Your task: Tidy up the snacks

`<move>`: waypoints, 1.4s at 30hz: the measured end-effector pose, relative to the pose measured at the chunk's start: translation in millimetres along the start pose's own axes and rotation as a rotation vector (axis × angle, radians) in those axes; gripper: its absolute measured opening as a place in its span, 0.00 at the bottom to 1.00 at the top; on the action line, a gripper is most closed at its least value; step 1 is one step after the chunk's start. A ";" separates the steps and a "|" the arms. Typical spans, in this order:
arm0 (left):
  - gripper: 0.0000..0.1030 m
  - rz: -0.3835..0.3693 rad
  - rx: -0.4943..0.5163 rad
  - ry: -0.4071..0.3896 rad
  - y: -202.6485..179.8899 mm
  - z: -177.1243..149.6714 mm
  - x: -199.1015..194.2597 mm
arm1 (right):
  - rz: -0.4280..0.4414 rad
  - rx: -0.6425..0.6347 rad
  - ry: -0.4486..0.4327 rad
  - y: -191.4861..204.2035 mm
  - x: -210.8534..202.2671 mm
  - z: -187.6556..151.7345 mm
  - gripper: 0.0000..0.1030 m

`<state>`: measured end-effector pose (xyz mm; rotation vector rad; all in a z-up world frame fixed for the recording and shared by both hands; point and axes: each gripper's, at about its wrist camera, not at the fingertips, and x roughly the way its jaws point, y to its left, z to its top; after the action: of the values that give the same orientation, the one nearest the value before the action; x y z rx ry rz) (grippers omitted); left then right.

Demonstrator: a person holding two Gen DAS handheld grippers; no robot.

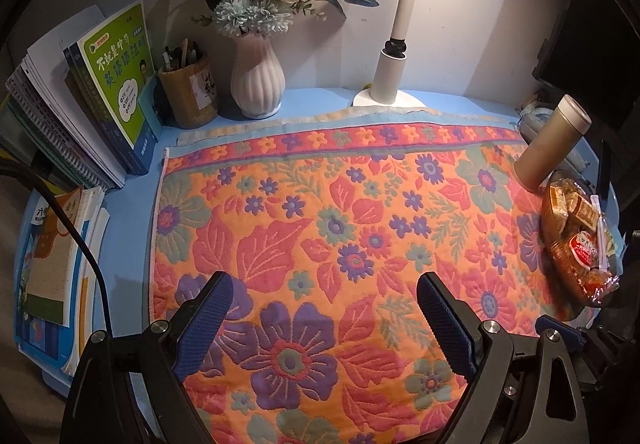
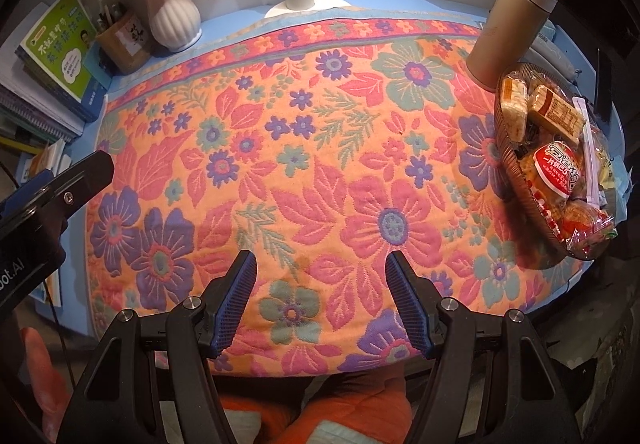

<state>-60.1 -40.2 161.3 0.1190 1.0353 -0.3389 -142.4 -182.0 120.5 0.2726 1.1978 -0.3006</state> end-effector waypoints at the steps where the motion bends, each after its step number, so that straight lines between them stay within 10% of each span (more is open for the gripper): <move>1: 0.89 -0.001 0.001 0.004 0.4 -0.7 0.7 | 0.000 -0.001 0.001 0.7 0.6 -0.2 0.64; 42: 0.89 0.059 -0.104 0.038 19.2 -0.7 11.4 | 0.018 -0.051 0.006 2.2 6.7 3.4 0.64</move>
<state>-49.1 -24.5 150.0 0.0630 1.0829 -0.2293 -136.4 -181.8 115.5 0.2403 1.2070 -0.2536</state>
